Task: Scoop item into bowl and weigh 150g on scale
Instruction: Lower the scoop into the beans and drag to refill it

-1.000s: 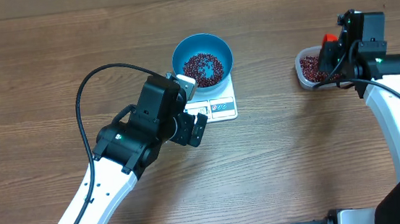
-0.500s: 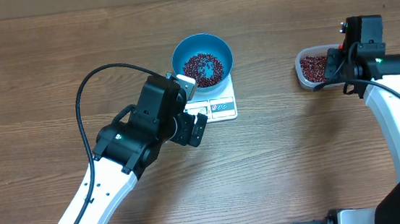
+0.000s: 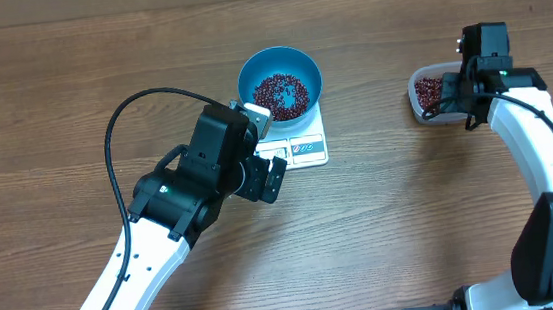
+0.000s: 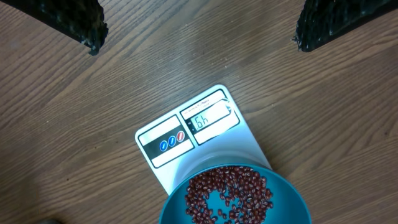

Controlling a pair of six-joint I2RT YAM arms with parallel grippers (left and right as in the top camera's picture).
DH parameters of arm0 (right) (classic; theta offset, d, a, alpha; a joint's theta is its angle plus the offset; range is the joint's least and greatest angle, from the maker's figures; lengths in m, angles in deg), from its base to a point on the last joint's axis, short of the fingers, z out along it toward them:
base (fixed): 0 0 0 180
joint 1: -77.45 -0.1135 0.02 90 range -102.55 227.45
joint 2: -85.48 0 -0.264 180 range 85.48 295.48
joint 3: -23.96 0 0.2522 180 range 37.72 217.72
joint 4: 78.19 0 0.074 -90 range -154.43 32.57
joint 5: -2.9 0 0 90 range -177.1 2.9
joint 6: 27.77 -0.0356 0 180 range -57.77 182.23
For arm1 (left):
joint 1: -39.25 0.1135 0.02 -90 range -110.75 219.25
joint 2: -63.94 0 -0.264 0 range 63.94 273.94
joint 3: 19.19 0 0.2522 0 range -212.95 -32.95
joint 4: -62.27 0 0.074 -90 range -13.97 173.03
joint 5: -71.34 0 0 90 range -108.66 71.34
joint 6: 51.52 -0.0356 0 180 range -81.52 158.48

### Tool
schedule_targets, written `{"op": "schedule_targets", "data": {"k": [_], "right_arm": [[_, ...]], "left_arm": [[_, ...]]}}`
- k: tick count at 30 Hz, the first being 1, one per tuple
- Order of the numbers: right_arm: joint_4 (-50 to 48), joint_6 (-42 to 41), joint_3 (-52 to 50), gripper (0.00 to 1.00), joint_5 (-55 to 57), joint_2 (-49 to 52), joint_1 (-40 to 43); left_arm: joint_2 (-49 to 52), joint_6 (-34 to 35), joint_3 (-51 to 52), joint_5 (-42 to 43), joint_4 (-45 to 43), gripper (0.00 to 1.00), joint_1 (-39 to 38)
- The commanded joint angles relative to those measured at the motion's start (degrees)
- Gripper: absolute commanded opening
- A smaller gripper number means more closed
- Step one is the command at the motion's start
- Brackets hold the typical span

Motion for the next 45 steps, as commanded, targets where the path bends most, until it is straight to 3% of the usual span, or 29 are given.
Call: {"op": "schedule_targets", "data": {"k": [1, 19, 29, 45], "right_arm": [[-0.55, 0.55, 0.61, 0.04, 0.83, 2.29, 0.13], [-1.73, 4.37, 0.61, 0.04, -14.64, 3.15, 1.07], [-1.14, 7.28, 0.61, 0.04, -34.84, 3.21, 10.19], [-0.17, 7.61, 0.61, 0.04, -39.54, 4.17, 12.72]], "left_arm": [[0.31, -0.87, 0.22, 0.44, 0.02, 1.0, 0.2], [0.31, -0.87, 0.22, 0.44, 0.02, 1.0, 0.2], [0.31, -0.87, 0.2, 0.44, 0.02, 1.0, 0.2], [0.31, -0.87, 0.22, 0.44, 0.02, 1.0, 0.2]]}}
